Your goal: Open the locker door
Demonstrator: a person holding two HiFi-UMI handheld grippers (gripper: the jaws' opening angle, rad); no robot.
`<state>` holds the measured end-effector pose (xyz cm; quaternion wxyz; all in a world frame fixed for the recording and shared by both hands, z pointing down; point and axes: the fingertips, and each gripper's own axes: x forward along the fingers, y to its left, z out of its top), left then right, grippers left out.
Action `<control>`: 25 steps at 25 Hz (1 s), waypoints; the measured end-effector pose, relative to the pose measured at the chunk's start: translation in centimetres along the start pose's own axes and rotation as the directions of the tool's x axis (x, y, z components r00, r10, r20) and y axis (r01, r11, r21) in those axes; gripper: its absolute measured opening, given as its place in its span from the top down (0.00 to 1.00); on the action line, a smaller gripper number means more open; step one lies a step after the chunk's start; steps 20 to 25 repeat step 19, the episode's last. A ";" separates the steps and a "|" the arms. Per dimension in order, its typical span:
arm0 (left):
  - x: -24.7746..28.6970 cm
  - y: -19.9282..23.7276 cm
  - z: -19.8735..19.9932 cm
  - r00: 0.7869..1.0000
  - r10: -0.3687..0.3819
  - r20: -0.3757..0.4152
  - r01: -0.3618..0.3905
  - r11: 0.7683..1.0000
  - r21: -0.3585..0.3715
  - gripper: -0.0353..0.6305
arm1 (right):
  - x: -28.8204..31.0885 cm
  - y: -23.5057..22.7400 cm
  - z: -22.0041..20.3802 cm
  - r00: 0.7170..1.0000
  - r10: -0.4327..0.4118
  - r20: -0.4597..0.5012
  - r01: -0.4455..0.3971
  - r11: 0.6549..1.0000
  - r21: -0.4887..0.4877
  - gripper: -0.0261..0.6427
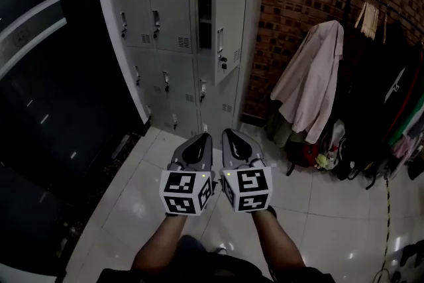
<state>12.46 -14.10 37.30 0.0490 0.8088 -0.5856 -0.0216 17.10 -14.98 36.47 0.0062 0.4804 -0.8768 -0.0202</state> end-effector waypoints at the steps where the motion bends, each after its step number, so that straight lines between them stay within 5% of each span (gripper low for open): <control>1: -0.3 -0.2 -0.1 1.000 0.001 0.001 -0.001 1.000 0.003 0.94 | -0.3 0.2 0.0 1.000 0.000 0.006 0.000 1.000 0.001 0.96; 25: -1.4 -0.4 0.4 1.000 -0.023 0.018 0.022 0.999 0.028 0.94 | -1.1 1.6 0.2 1.000 0.001 0.028 -0.001 1.000 0.005 0.96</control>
